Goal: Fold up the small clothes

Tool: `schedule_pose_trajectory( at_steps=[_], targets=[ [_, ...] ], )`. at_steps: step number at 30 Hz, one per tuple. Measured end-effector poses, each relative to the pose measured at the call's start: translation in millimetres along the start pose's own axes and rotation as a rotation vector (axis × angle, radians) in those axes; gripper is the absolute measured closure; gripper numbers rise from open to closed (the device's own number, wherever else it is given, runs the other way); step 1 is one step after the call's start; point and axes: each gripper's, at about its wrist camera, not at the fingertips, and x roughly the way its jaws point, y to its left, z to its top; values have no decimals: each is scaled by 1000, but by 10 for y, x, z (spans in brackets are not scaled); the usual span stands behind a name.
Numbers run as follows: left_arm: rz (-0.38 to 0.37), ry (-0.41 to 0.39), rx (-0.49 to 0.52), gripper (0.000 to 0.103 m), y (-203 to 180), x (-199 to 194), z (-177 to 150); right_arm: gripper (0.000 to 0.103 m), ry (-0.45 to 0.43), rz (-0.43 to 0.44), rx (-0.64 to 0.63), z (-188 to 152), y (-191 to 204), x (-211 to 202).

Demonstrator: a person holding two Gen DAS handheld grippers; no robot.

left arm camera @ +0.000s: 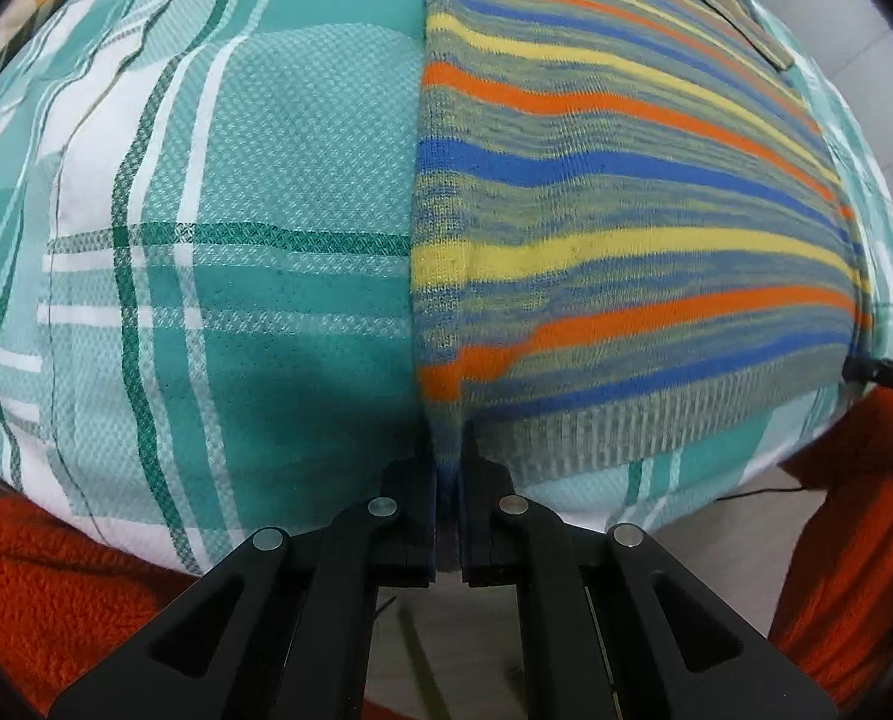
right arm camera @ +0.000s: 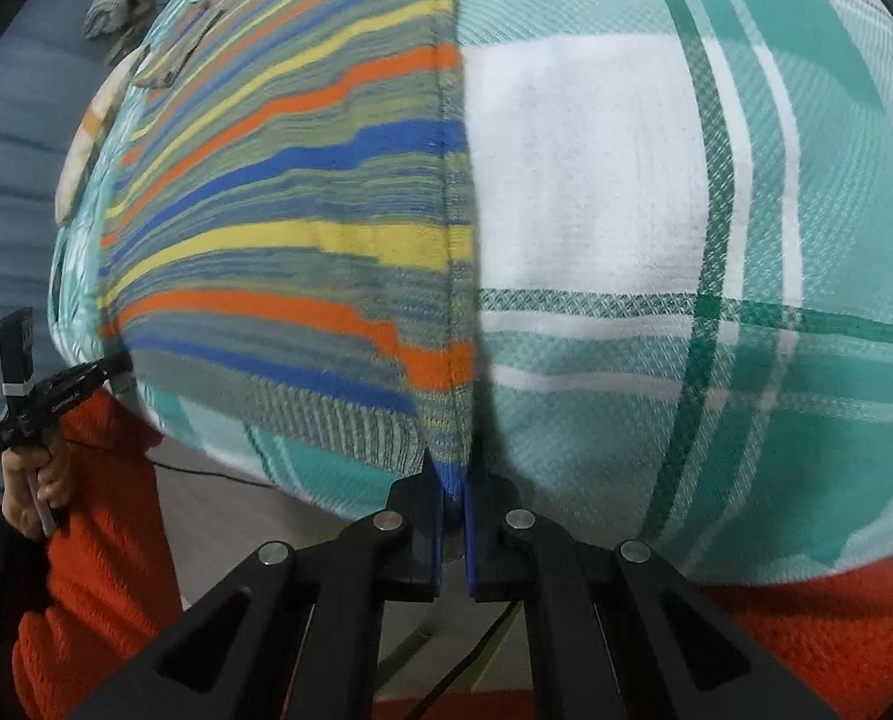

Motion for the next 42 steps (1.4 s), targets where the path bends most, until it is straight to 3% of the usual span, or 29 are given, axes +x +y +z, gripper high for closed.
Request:
schedule_pose_trajectory(
  at_steps=[4, 11, 15, 20, 23, 24, 25, 27, 29, 33, 37, 40, 42],
  targets=[
    [-12, -22, -40, 100, 45, -1, -45, 99, -28, 19, 36, -22, -61, -8],
    [34, -37, -43, 99, 13, -21, -118, 99, -54, 8, 67, -49, -52, -19],
    [42, -56, -72, 96, 82, -42, -190, 100, -75, -28, 54, -81, 10, -16],
    [69, -74, -39, 94, -27, -57, -260, 97, -74, -91, 59, -100, 126, -21],
    [98, -69, -21, 75, -86, -69, -311, 92, -64, -134, 60, -121, 206, 11],
    [108, -64, -16, 56, -110, -70, -321, 91, -63, -142, 63, -131, 224, 21],
    [120, -56, -14, 29, -122, -70, -341, 88, -61, -148, 66, -145, 236, 29],
    [171, -45, -15, 14, -146, -55, -399, 75, -49, -150, 76, -182, 246, 46],
    [213, -31, -6, 14, -181, -42, -457, 51, -33, -170, 92, -241, 236, 59],
    [220, -35, -49, 14, -89, -174, -618, 46, -41, -196, 147, -331, 170, -29],
    [243, -102, -95, 14, 17, -438, -806, 40, -94, -183, 185, -396, 116, -288],
    [278, -174, -104, 14, 56, -671, -848, 40, -131, -198, 160, -387, 75, -556],
    [309, -225, -109, 14, 98, -790, -785, 40, -160, -265, 87, -338, 81, -812]
  ],
)
